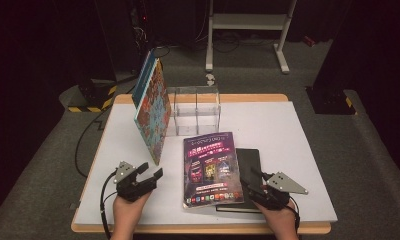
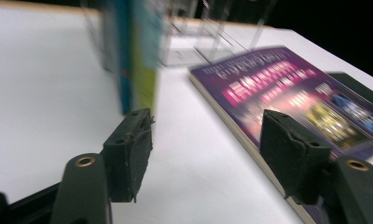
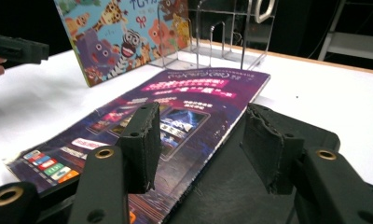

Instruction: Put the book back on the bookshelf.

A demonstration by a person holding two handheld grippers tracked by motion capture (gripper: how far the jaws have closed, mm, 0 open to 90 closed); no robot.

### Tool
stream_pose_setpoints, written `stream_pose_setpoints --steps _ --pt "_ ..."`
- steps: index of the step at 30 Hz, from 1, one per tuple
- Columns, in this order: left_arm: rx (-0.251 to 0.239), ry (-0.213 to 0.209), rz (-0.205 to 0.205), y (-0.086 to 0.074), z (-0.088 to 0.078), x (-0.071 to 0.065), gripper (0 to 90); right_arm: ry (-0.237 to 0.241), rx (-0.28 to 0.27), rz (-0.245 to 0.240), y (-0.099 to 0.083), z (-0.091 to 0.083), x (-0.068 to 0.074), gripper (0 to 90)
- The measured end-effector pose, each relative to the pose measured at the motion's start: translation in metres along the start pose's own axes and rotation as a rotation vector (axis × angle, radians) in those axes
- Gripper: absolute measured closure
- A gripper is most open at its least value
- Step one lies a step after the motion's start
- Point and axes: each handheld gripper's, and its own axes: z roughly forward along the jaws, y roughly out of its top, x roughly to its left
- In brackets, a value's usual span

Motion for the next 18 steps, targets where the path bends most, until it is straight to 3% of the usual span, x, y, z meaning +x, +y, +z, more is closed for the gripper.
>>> stream_pose_setpoints --steps 6,11,18 --pt "0.113 -0.066 0.017 -0.005 0.029 -0.022 27.6 -0.006 0.029 -0.004 -0.002 0.000 -0.005 43.8" --pt "0.178 -0.106 -0.023 -0.003 0.055 -0.037 20.6 -0.013 0.038 -0.003 -0.003 -0.001 -0.007 43.6" --pt "0.250 -0.106 -0.053 0.004 0.095 -0.052 15.4 -0.013 0.036 0.006 -0.003 -0.002 -0.010 43.8"
